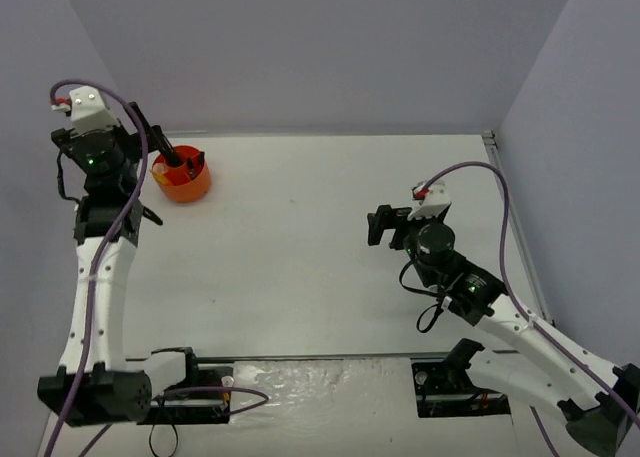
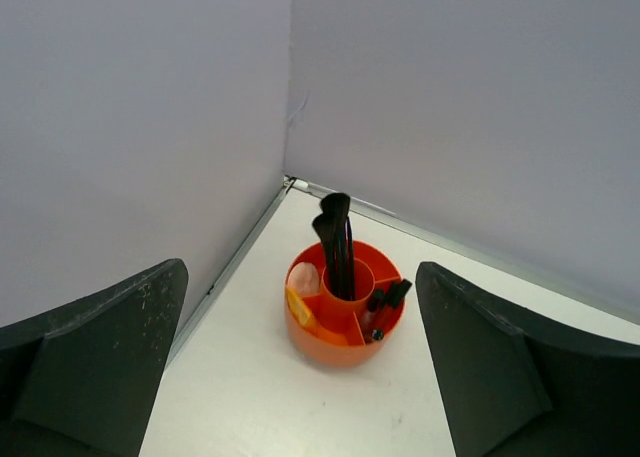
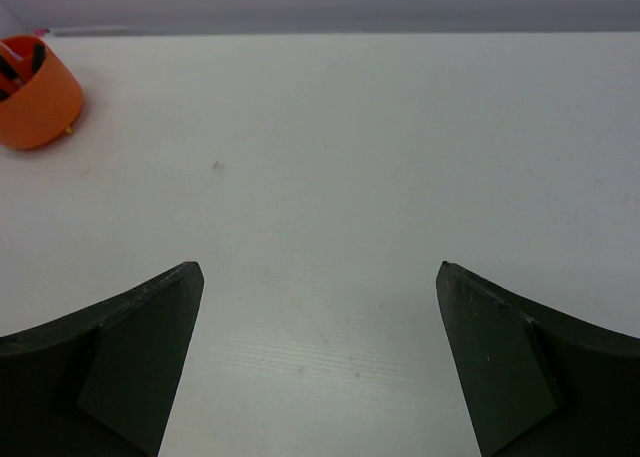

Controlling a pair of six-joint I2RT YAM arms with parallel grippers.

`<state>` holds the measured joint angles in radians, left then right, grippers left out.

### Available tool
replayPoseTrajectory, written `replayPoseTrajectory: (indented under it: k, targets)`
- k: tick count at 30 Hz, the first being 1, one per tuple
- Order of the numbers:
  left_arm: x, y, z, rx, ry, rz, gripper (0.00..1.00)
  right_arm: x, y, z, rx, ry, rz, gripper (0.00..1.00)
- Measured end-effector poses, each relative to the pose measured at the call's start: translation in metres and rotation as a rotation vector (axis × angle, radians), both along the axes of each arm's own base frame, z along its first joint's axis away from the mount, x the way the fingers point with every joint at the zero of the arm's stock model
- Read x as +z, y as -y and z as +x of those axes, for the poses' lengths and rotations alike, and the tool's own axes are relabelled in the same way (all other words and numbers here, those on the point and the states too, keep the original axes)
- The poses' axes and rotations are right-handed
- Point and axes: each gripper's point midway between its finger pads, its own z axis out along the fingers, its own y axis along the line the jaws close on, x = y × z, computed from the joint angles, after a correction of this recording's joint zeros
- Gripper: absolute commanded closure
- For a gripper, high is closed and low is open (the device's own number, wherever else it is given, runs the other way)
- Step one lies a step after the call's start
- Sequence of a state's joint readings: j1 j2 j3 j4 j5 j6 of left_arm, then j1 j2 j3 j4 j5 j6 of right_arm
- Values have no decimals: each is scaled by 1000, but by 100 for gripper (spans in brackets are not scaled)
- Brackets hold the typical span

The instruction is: Organize the makeup

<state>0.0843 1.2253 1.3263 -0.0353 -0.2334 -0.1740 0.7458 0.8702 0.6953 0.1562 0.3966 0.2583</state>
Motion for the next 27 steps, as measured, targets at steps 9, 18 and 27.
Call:
replayPoseTrajectory:
  k: [9,18,27]
  targets:
    - [5,25,-172,-51,-14,-42,3,61,43,-27,-82,106,65,0]
    - [-65,64,-216,-235,-209,-63,3,76,72,-43,-141,137,60,0]
    - [-129,74,-223,-278,-346,-88,3,71,81,-43,-183,125,27,0]
